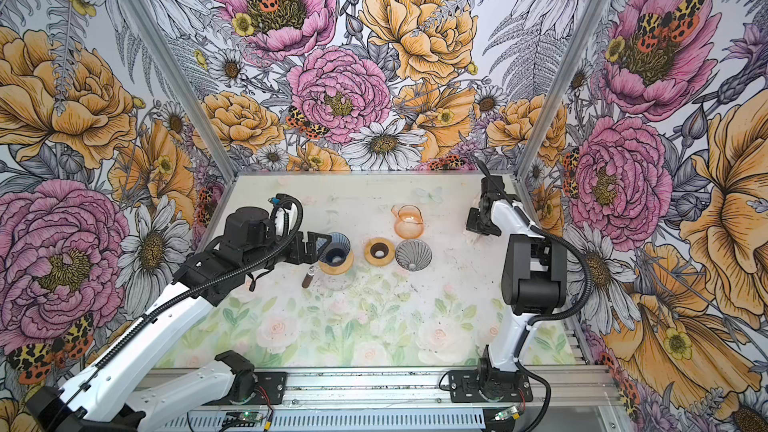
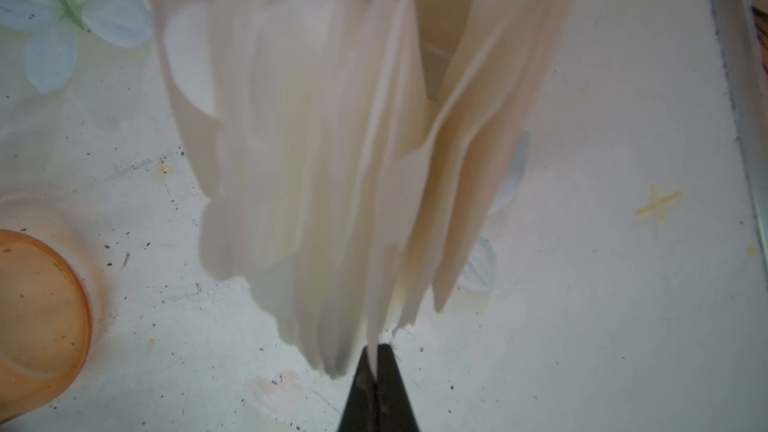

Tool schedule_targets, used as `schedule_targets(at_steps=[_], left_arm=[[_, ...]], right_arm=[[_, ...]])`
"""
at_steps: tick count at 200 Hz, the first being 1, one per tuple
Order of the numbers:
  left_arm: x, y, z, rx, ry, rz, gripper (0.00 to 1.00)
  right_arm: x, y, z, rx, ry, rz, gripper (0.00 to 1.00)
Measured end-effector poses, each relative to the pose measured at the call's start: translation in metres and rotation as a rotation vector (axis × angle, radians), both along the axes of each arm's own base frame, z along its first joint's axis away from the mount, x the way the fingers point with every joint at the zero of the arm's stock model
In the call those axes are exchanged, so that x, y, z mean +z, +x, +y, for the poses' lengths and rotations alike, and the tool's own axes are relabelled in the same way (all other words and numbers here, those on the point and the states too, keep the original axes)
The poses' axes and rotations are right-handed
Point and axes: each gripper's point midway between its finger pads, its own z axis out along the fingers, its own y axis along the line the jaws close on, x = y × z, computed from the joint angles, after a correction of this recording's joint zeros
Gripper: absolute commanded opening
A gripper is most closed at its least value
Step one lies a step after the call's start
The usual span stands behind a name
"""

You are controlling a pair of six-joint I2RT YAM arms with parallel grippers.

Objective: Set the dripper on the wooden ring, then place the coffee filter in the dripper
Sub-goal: 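Pinch the front paper filter's edge with the right gripper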

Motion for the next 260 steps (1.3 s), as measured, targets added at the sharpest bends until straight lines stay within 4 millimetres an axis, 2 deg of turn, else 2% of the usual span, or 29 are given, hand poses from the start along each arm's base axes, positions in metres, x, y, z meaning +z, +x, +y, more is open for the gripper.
schedule_targets(at_steps=[51,121,143,181,218,260], left_arm=[[-0.003,0.001,-0.002,-0.003,0.006,0.010,0.99],[-0.007,0.005,-0.007,-0.010,0.015,0.026,0.99],[-0.008,0.007,-0.008,-0.011,0.018,0.031,0.99],[-0.011,0.010,-0.010,-0.013,0.023,0.040,0.99],[-0.013,0.011,-0.011,-0.013,0.028,0.047,0.99],[-0.014,0.011,-0.011,-0.014,0.029,0.048,0.99]], right_arm=[[0.009,0.003,-0.001,-0.002,-0.008,-0.026,0.00],[0.048,0.002,-0.001,-0.005,-0.017,-0.116,0.00],[0.055,-0.003,0.000,-0.008,-0.011,-0.128,0.00],[0.049,-0.020,0.001,-0.018,-0.003,-0.090,0.00],[0.042,-0.025,0.002,-0.018,0.000,-0.058,0.00],[0.029,-0.025,0.002,-0.022,0.005,-0.027,0.13]])
